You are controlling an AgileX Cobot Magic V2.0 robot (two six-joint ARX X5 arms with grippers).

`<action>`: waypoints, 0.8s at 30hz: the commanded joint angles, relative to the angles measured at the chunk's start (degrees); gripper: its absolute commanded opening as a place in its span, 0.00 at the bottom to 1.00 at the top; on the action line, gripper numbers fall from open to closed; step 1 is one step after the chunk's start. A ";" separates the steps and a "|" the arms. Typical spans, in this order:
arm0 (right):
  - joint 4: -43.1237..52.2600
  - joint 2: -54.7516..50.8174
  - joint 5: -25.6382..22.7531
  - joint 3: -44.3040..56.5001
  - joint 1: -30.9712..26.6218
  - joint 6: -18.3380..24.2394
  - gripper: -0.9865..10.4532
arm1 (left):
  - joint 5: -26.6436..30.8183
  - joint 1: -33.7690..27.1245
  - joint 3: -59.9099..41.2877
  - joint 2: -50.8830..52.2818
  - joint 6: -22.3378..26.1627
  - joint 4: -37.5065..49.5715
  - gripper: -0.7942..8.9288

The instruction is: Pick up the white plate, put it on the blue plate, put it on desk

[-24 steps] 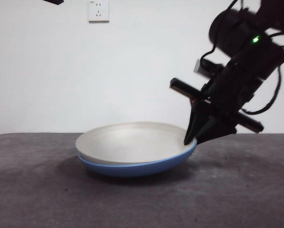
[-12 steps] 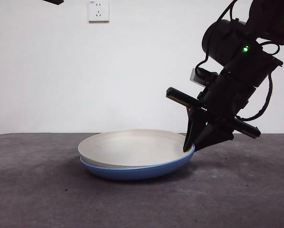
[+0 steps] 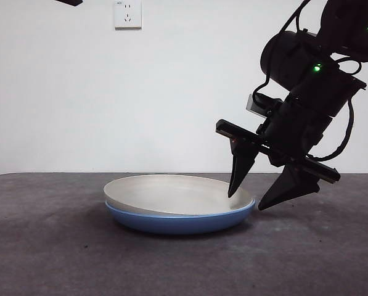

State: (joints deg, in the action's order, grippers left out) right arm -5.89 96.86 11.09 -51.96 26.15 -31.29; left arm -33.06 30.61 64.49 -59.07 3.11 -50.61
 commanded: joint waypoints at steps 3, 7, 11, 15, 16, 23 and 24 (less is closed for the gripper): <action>-0.33 -1.29 -0.28 -0.96 0.35 0.96 0.34 | -0.39 0.26 0.48 -0.44 0.28 0.42 0.40; -2.47 -6.12 -0.74 -0.96 0.33 2.99 0.34 | -0.39 0.26 0.48 -0.44 0.28 0.42 0.40; -7.17 -12.87 -1.01 -0.96 0.35 7.13 0.34 | -0.39 0.26 0.48 -0.44 0.28 0.44 0.40; -12.92 -20.76 0.09 -0.96 0.42 12.79 0.34 | -0.39 0.26 0.48 -0.44 0.28 0.44 0.40; -14.62 -23.02 0.42 -0.96 0.48 14.14 0.34 | -0.39 0.26 0.48 -0.44 0.28 0.44 0.40; -26.91 -36.54 4.31 -0.96 1.05 19.04 0.34 | -0.39 0.26 0.48 -0.44 0.28 0.46 0.40; -28.48 -37.88 5.60 -0.96 1.14 19.41 0.34 | -0.39 0.26 0.48 -0.44 0.28 0.46 0.40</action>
State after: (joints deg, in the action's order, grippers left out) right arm -33.52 59.29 15.73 -52.01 26.72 -14.04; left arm -33.06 30.61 64.49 -59.07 3.11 -50.59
